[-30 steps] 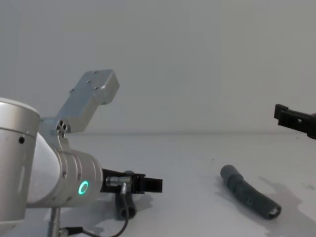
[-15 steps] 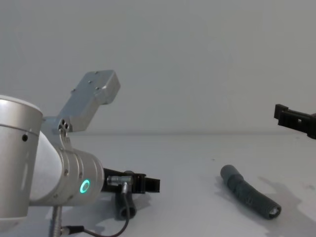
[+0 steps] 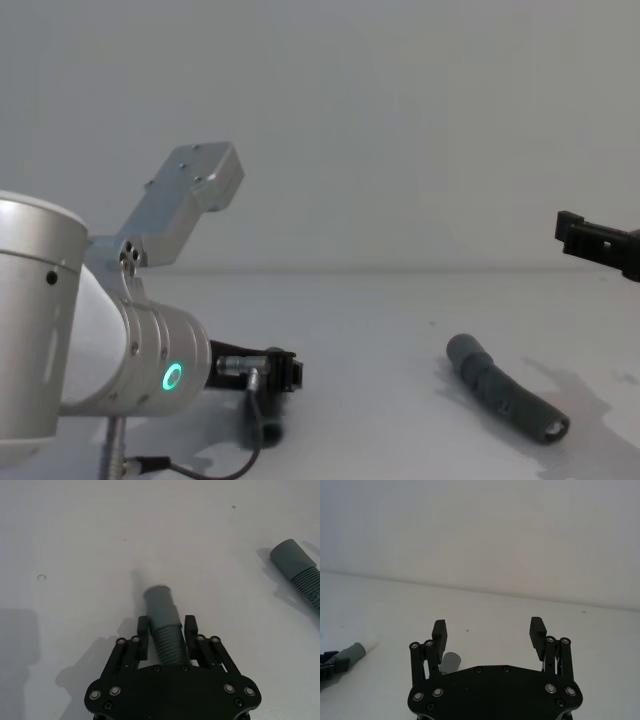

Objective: Use both hands to pick up one end of the pipe from the table, align the ends, and insert them.

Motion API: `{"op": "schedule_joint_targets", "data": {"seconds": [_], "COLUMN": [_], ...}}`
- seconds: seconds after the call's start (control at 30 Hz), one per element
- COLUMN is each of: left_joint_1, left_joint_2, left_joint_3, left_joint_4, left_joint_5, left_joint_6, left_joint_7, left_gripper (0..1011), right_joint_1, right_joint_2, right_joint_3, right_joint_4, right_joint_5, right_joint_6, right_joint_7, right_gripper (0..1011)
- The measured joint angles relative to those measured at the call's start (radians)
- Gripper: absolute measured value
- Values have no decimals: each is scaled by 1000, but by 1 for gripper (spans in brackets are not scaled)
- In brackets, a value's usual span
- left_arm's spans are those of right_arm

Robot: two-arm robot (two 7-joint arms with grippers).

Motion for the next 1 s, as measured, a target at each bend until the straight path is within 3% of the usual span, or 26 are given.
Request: {"op": "schedule_joint_targets", "data": {"seconds": [0.13,1.0], "left_joint_1": [0,-1], "left_joint_2": [0,-1], "left_joint_3": [0,0], "left_joint_4": [0,1], "left_joint_5": [0,0], "left_joint_6": [0,1], "left_joint_7": [0,0], "left_gripper": [328,327], "right_joint_1": [0,0], "right_joint_2": [0,0], "right_joint_3": [0,0], "right_joint_4": [0,0], "right_joint_5": [0,0], "right_joint_6": [0,0], "right_joint_7": [0,0], "right_gripper": [1002,1002]}}
